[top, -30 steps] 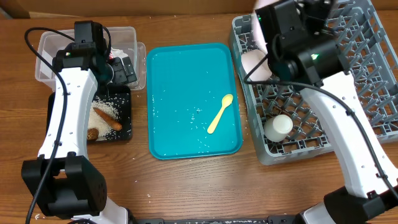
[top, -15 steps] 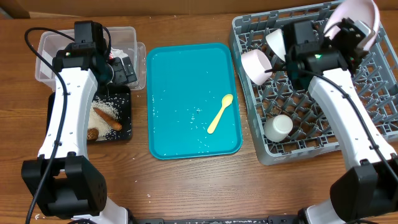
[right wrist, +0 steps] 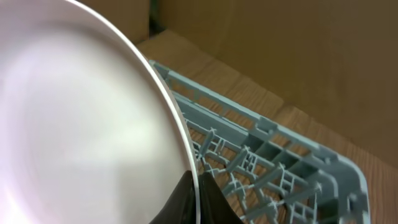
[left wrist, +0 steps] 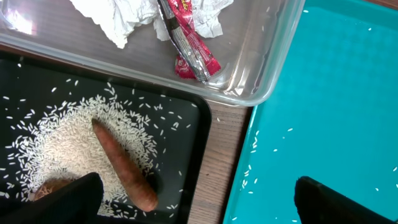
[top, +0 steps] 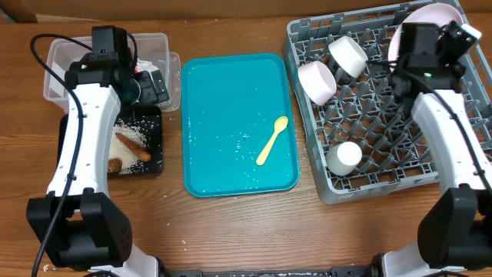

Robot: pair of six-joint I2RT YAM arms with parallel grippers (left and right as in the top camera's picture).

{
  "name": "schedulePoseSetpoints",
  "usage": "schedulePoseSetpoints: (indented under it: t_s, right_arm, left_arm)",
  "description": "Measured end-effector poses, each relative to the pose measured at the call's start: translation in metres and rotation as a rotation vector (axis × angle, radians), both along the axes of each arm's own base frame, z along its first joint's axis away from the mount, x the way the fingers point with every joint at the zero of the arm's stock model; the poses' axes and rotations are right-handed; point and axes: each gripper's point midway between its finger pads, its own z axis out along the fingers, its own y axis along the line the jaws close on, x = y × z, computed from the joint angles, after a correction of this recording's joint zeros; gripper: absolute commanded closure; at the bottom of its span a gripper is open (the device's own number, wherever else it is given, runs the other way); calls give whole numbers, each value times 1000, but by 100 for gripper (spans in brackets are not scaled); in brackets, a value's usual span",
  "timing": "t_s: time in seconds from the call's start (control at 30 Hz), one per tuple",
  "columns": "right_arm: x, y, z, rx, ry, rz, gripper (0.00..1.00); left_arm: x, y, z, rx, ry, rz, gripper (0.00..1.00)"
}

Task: Sort waste into correct bins and load items into the dishwasher
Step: 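Stand the plate upright in the rack's back right slots and release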

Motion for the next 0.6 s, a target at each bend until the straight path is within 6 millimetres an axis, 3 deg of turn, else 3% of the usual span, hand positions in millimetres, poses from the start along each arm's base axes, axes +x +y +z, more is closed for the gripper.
schedulePoseSetpoints:
  t_s: [0.27,0.47,0.6]
  right_arm:
    - [10,-20,-14,20,162,219,96]
    - [24,-18,-14,-25,182,298,96]
    - [29,-19,-30,-32,231,314,96]
  left_arm:
    - [0,0,0,0,0,0,0]
    - [0,0,0,0,0,0,0]
    - [0,0,0,0,0,0,0]
